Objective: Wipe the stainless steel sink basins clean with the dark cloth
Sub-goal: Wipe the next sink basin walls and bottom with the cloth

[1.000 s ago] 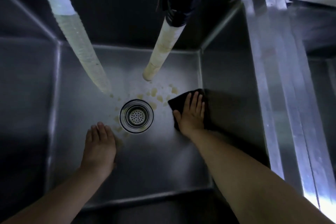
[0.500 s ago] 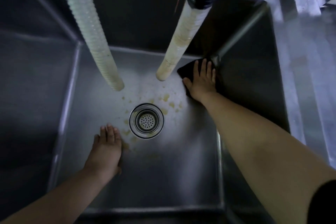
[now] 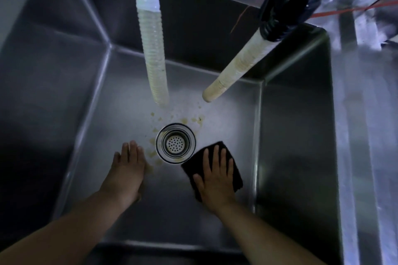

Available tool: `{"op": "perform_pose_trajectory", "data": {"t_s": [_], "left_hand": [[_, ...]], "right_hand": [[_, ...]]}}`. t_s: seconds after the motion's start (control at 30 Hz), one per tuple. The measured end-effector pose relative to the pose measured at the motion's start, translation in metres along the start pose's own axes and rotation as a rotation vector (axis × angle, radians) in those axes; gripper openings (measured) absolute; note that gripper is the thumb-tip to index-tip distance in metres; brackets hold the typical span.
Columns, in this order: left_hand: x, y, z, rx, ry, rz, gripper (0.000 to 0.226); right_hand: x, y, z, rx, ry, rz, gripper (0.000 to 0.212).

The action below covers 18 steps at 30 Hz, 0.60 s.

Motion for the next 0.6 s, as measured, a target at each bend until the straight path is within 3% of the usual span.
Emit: {"op": "perform_pose_trajectory", "data": {"t_s": [0.13,0.3,0.47,0.6], "left_hand": [[0.002,0.005,0.007,0.015,-0.021,-0.002,0.121],[0.001,0.010,0.012,0.028,0.009,0.003,0.124],[0.003,0.012,0.013,0.026,-0.004,0.003,0.119],[0.003,0.011,0.012,0.020,-0.020,0.004,0.117]], "right_hand": [[-0.027,0.078,-0.036,-0.113,-0.032,0.181,0.073],[-0.052,0.163,-0.087,-0.153,-0.001,0.259,0.078],[-0.046,0.197,-0.111,-0.224,0.089,0.379,0.079],[-0.015,0.183,-0.095,-0.226,0.064,0.213,0.074]]}}
Point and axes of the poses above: each hand's wrist, its own y-axis towards the middle knuckle, its own z-axis out of the palm, x = y × z, the point moved 6 cm from there along y, towards the middle knuckle, and after that the axes turned 2 degrees about y, right-handed, at the moved point
